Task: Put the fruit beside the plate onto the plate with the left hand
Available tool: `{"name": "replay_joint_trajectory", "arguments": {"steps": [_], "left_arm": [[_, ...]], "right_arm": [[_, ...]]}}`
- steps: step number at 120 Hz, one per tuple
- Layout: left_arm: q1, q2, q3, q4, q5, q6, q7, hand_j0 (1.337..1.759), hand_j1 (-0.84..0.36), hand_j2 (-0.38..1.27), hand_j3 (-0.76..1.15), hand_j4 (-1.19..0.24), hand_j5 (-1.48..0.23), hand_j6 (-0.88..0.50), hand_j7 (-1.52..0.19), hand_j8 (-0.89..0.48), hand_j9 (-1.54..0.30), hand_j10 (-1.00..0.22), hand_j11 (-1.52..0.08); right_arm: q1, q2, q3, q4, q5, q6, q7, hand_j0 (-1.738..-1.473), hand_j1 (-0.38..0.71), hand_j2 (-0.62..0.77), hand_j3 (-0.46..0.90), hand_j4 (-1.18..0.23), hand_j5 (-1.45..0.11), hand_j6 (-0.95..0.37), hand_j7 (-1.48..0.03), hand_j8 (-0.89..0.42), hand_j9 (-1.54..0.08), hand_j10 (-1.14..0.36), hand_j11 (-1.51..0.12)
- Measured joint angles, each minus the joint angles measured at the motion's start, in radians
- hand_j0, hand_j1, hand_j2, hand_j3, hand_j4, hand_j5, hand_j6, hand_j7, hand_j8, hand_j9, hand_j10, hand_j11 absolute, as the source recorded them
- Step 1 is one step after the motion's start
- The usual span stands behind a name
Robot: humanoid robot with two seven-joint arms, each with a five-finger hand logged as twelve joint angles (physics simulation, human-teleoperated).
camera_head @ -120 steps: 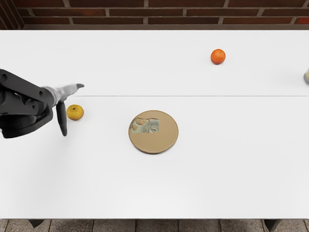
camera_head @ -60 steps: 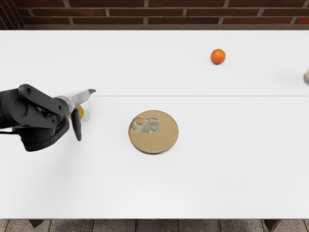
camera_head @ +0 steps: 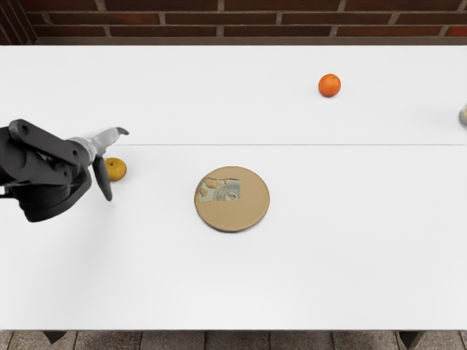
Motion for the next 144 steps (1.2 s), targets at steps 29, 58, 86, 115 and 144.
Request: {"name": "replay_joint_trajectory", "arguments": {"steps": [29,58,86,115,144], "left_arm": [[0.020,-0.009,0.000,0.016,-0.014,0.001,0.000,1.658,0.15,0.03,0.00,-0.17,-0.22,-0.17,-0.22,-0.17,-0.22,-0.17,-0.22],[0.047,-0.009,0.000,0.044,-0.023,0.001,0.000,1.658,0.10,0.04,0.00,-0.20,-0.27,-0.20,-0.27,-0.20,-0.27,-0.20,-0.27],[0.077,-0.009,-0.001,0.099,-0.032,0.000,0.000,1.658,0.09,0.04,0.00,-0.22,-0.28,-0.22,-0.28,-0.22,-0.28,-0.22,-0.28],[0.078,-0.009,-0.002,0.115,-0.033,-0.001,-0.001,1.658,0.08,0.04,0.00,-0.22,-0.29,-0.22,-0.29,-0.22,-0.29,-0.22,-0.29],[0.094,-0.025,-0.007,0.117,-0.031,-0.001,-0.001,1.658,0.08,0.04,0.00,-0.22,-0.29,-0.22,-0.29,-0.22,-0.29,-0.22,-0.29]], "right_arm": [[0.000,0.000,0.000,0.000,0.000,0.000,0.000,-1.658,-0.34,0.00,0.00,-0.01,-0.01,-0.01,-0.01,-0.01,-0.01,-0.01,-0.01],[0.000,0.000,0.000,0.000,0.000,0.000,0.000,-1.658,-0.34,0.00,0.00,-0.01,-0.01,-0.01,-0.01,-0.01,-0.01,-0.01,-0.01],[0.000,0.000,0.000,0.000,0.000,0.000,0.000,-1.658,-0.34,0.00,0.00,-0.01,-0.01,-0.01,-0.01,-0.01,-0.01,-0.01,-0.01],[0.000,0.000,0.000,0.000,0.000,0.000,0.000,-1.658,-0.34,0.00,0.00,-0.01,-0.01,-0.01,-0.01,-0.01,-0.01,-0.01,-0.01],[0.000,0.000,0.000,0.000,0.000,0.000,0.000,-1.658,-0.34,0.00,0.00,-0.01,-0.01,-0.01,-0.01,-0.01,-0.01,-0.01,-0.01]]}}
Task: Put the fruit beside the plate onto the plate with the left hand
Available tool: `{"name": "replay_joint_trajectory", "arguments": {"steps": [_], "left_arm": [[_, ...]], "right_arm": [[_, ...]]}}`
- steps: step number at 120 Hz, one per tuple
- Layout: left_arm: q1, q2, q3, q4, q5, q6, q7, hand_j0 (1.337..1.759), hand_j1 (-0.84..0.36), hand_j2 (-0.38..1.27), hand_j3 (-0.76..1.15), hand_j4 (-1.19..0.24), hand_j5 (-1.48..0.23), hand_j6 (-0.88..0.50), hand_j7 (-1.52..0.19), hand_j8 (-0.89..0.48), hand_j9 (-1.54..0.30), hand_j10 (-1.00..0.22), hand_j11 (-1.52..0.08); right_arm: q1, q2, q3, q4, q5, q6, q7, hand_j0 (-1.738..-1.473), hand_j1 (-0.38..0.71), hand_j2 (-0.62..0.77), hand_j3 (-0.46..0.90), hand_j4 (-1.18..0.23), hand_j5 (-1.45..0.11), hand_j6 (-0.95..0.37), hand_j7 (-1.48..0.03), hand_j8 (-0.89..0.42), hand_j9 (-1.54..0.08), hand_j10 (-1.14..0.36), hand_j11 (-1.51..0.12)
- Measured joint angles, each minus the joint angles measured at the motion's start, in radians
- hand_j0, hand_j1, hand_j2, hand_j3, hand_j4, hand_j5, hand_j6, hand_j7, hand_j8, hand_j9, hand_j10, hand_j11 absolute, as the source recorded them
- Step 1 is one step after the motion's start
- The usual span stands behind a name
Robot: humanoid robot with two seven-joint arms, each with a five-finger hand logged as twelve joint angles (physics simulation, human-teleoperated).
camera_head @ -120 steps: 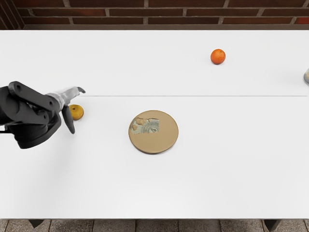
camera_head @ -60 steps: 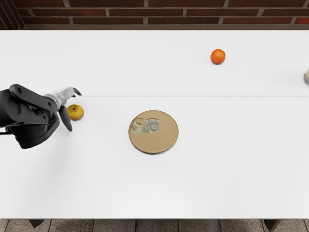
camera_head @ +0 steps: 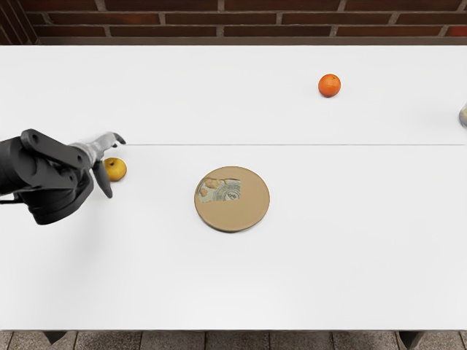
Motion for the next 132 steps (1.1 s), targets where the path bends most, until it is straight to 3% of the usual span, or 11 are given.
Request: {"name": "replay_joint_trajectory", "arguments": {"steps": [112,132], "left_arm": [[0.005,-0.001,-0.002,0.006,-0.009,0.000,-0.002,1.658,-0.04,0.07,0.00,-0.33,-0.42,-0.33,-0.42,-0.33,-0.42,-0.33,-0.42],[0.002,-0.002,-0.005,0.006,-0.018,-0.016,-0.003,1.658,-0.21,0.09,0.00,-0.46,-0.60,-0.46,-0.60,-0.46,-0.60,-0.46,-0.60]], "right_arm": [[0.000,0.000,0.000,0.000,0.000,0.000,0.000,-1.658,-0.34,0.00,0.00,-0.01,-0.01,-0.01,-0.01,-0.01,-0.01,-0.01,-0.01],[0.000,0.000,0.000,0.000,0.000,0.000,0.000,-1.658,-0.34,0.00,0.00,-0.01,-0.01,-0.01,-0.01,-0.01,-0.01,-0.01,-0.01]]}}
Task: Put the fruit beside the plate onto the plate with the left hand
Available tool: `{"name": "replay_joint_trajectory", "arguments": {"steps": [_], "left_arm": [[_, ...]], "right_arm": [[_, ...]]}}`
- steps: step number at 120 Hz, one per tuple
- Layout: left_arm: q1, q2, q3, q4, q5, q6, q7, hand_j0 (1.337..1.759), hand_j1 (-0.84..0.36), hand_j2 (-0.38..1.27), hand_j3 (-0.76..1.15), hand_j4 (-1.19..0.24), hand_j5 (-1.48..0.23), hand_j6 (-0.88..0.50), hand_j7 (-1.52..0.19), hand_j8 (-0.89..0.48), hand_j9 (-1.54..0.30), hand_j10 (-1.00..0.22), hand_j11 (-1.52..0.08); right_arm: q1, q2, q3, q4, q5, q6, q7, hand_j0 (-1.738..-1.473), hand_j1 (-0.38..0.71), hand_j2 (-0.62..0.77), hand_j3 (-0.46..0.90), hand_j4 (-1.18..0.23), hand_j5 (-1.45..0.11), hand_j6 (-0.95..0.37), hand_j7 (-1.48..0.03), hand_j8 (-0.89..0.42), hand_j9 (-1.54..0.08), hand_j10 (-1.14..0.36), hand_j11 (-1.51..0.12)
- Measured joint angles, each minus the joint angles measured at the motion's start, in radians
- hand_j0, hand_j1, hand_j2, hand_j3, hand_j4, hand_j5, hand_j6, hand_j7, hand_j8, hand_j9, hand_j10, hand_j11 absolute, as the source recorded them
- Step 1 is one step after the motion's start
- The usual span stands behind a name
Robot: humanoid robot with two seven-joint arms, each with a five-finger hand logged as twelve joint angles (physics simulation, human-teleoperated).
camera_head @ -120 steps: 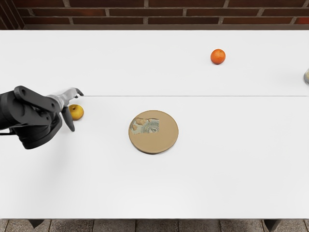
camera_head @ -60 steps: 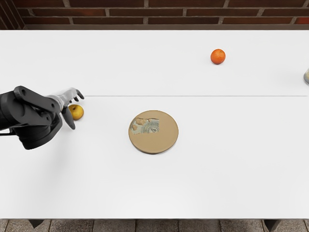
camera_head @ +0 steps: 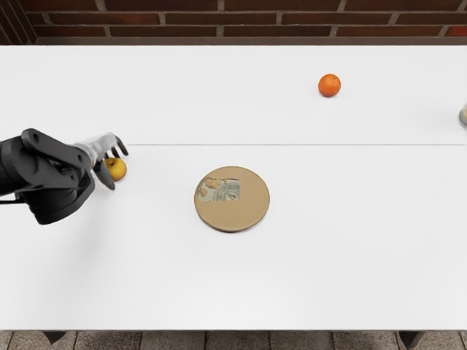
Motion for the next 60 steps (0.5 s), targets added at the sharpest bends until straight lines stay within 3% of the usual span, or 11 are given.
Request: {"name": "replay_joint_trajectory", "arguments": {"steps": [10,23,53,60], "left_arm": [[-0.002,-0.003,-0.002,-0.001,-0.007,-0.009,-0.001,1.657,-0.29,0.18,0.00,-0.56,-0.72,-0.49,-0.72,-0.49,-0.73,-0.56,-0.73],[-0.003,-0.014,-0.003,-0.003,-0.009,-0.014,-0.001,1.655,-0.31,0.28,0.00,-0.65,-0.82,-0.46,-0.83,-0.46,-0.85,-0.64,-0.85],[-0.013,-0.013,-0.003,-0.006,-0.016,-0.019,-0.002,1.651,-0.31,0.18,0.00,-0.72,-0.97,-0.37,-0.96,-0.39,-0.97,-0.69,-0.97],[-0.018,-0.012,-0.003,-0.010,-0.018,-0.019,-0.002,1.651,-0.32,0.24,0.00,-0.73,-0.98,-0.36,-0.97,-0.38,-0.99,-0.69,-0.99]], "right_arm": [[0.000,0.000,0.000,0.000,0.000,0.000,0.000,-1.658,-0.34,0.00,0.00,-0.01,-0.01,-0.01,-0.01,-0.01,-0.01,-0.01,-0.01],[0.000,0.000,0.000,0.000,0.000,0.000,0.000,-1.658,-0.34,0.00,0.00,-0.01,-0.01,-0.01,-0.01,-0.01,-0.01,-0.01,-0.01],[0.000,0.000,0.000,0.000,0.000,0.000,0.000,-1.658,-0.34,0.00,0.00,-0.01,-0.01,-0.01,-0.01,-0.01,-0.01,-0.01,-0.01],[0.000,0.000,0.000,0.000,0.000,0.000,0.000,-1.658,-0.34,0.00,0.00,-0.01,-0.01,-0.01,-0.01,-0.01,-0.01,-0.01,-0.01]]}}
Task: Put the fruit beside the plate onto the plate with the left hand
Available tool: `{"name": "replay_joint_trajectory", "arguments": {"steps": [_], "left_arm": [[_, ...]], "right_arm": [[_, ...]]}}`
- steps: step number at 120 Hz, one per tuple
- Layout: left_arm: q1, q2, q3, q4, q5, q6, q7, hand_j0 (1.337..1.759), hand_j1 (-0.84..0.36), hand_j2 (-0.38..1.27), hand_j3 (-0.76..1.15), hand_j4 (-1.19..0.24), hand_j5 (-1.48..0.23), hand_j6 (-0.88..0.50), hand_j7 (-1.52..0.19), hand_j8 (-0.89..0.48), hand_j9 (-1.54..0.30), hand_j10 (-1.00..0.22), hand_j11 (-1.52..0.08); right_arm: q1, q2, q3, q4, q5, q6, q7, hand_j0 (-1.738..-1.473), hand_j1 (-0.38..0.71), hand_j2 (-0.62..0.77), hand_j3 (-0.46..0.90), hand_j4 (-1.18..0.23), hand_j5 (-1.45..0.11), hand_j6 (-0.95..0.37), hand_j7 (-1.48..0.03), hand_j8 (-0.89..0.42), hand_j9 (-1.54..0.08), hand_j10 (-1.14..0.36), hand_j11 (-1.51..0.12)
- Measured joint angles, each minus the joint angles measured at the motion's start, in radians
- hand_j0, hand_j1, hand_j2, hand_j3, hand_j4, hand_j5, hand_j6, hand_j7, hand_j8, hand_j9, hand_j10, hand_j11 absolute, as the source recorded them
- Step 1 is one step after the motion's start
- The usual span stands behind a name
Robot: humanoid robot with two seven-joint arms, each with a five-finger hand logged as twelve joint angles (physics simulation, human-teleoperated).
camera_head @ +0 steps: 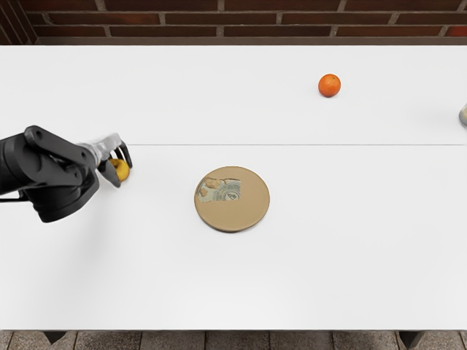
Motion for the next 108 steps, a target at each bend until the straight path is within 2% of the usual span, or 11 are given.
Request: {"name": "replay_joint_trajectory", "arguments": {"steps": [20,28,39,47,51,60,89,97,108], "left_arm": [[-0.032,0.015,0.000,-0.012,-0.016,-0.062,-0.002,1.651,-0.36,0.33,0.00,-0.73,-1.08,-0.30,-1.05,-0.33,-1.06,-0.67,-1.07],[-0.082,0.048,-0.001,-0.016,-0.033,-0.117,-0.003,1.652,-0.39,0.45,0.00,-0.73,-1.12,-0.27,-1.09,-0.32,-1.09,-0.68,-1.10],[-0.133,0.058,-0.010,-0.019,-0.079,-0.198,-0.005,1.652,-0.42,0.52,0.00,-0.76,-1.14,-0.25,-1.11,-0.30,-1.12,-0.74,-1.13],[-0.136,0.060,-0.035,-0.020,-0.121,-0.231,-0.005,1.652,-0.39,0.53,0.00,-0.79,-1.16,-0.26,-1.12,-0.32,-1.13,-0.78,-1.14],[-0.136,0.059,-0.056,-0.020,-0.139,-0.242,-0.005,1.652,-0.35,0.46,0.00,-0.79,-1.17,-0.28,-1.13,-0.33,-1.14,-0.79,-1.14],[-0.136,0.053,-0.113,-0.021,-0.164,-0.263,-0.007,1.653,-0.38,0.56,0.00,-0.80,-1.18,-0.32,-1.14,-0.34,-1.14,-0.81,-1.15],[-0.123,0.007,-0.315,-0.019,-0.184,-0.345,-0.010,1.655,-0.40,0.65,0.00,-0.82,-1.23,-0.36,-1.17,-0.33,-1.14,-0.85,-1.14],[-0.122,0.006,-0.351,-0.018,-0.183,-0.351,-0.010,1.655,-0.46,0.78,0.00,-0.82,-1.23,-0.35,-1.17,-0.34,-1.14,-0.86,-1.14],[-0.122,0.005,-0.376,-0.017,-0.183,-0.356,-0.010,1.655,-0.47,0.83,0.00,-0.82,-1.23,-0.37,-1.18,-0.35,-1.14,-0.86,-1.15]], "right_arm": [[0.000,0.000,0.000,0.000,0.000,0.000,0.000,-1.658,-0.34,0.00,0.00,-0.01,-0.01,-0.01,-0.01,-0.01,-0.01,-0.01,-0.01],[0.000,0.000,0.000,0.000,0.000,0.000,0.000,-1.658,-0.34,0.00,0.00,-0.01,-0.01,-0.01,-0.01,-0.01,-0.01,-0.01,-0.01],[0.000,0.000,0.000,0.000,0.000,0.000,0.000,-1.658,-0.34,0.00,0.00,-0.01,-0.01,-0.01,-0.01,-0.01,-0.01,-0.01,-0.01],[0.000,0.000,0.000,0.000,0.000,0.000,0.000,-1.658,-0.34,0.00,0.00,-0.01,-0.01,-0.01,-0.01,-0.01,-0.01,-0.01,-0.01],[0.000,0.000,0.000,0.000,0.000,0.000,0.000,-1.658,-0.34,0.00,0.00,-0.01,-0.01,-0.01,-0.01,-0.01,-0.01,-0.01,-0.01],[0.000,0.000,0.000,0.000,0.000,0.000,0.000,-1.658,-0.34,0.00,0.00,-0.01,-0.01,-0.01,-0.01,-0.01,-0.01,-0.01,-0.01],[0.000,0.000,0.000,0.000,0.000,0.000,0.000,-1.658,-0.34,0.00,0.00,-0.01,-0.01,-0.01,-0.01,-0.01,-0.01,-0.01,-0.01],[0.000,0.000,0.000,0.000,0.000,0.000,0.000,-1.658,-0.34,0.00,0.00,-0.01,-0.01,-0.01,-0.01,-0.01,-0.01,-0.01,-0.01],[0.000,0.000,0.000,0.000,0.000,0.000,0.000,-1.658,-0.34,0.00,0.00,-0.01,-0.01,-0.01,-0.01,-0.01,-0.01,-0.01,-0.01]]}}
